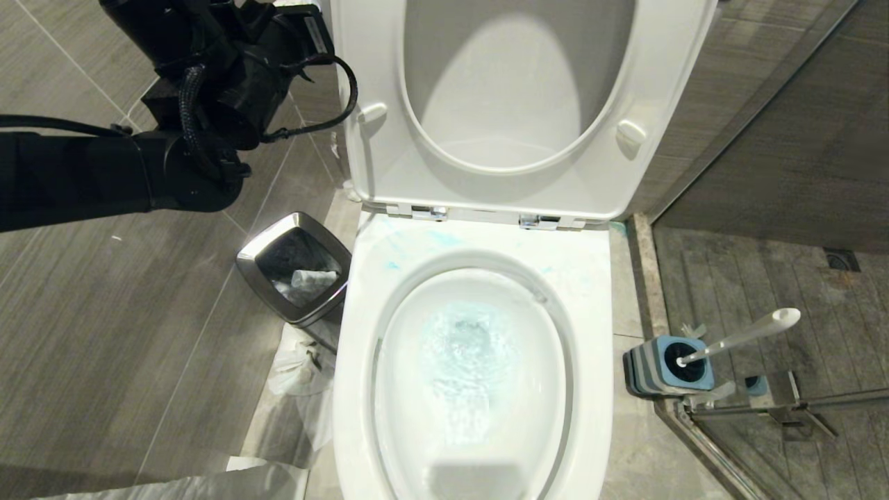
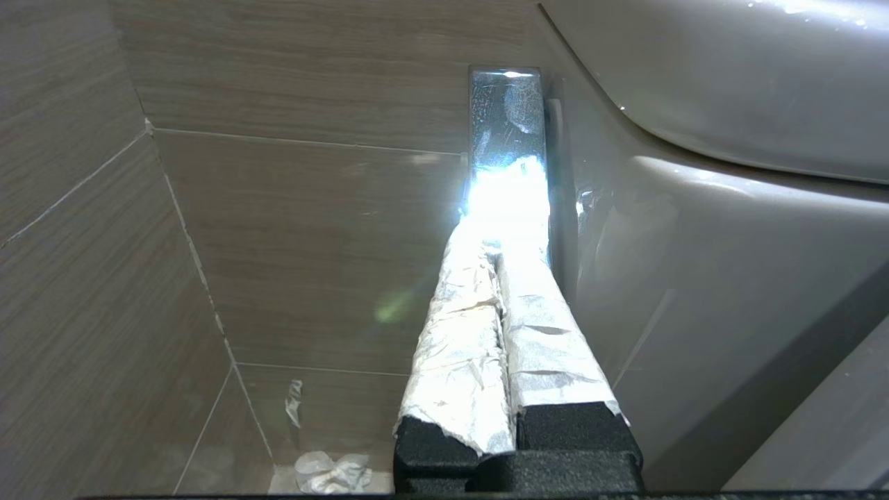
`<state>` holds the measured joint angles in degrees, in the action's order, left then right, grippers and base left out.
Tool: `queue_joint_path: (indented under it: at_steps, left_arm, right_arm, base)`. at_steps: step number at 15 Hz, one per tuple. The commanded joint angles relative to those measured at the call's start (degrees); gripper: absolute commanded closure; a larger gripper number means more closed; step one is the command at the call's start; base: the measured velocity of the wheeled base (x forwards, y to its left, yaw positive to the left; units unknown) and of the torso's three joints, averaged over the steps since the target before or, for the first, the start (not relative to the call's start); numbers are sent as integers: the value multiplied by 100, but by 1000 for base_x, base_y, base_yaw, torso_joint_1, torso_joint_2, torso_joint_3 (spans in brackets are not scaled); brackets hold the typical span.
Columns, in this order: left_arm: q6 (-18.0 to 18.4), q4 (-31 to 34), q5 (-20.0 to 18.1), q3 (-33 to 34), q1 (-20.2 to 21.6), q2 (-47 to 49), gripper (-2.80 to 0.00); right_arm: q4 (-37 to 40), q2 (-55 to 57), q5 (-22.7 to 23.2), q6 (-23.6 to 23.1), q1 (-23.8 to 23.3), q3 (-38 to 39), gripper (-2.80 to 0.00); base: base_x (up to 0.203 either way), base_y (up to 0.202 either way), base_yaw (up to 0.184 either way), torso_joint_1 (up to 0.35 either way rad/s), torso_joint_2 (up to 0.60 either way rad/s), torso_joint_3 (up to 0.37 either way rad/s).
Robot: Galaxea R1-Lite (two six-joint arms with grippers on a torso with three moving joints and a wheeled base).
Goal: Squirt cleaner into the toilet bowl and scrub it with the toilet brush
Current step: Flush the toilet
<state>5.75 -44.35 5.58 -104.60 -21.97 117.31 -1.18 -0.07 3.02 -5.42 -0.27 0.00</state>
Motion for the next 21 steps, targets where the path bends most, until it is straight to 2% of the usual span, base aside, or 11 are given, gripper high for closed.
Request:
queue_joint_path:
  at_steps: [1,21]
  left_arm:
    - [5,-21,4,-8,-1,11,0]
    - [23,-5,-2,171,-6,-220,0]
  right_arm:
    - [-5,-1,5,-2,0,70,0]
    - [-5,-1,5,-2,0,70,0]
  base:
    - [0,0,0,0,0,0]
    - [0,0,0,0,0,0]
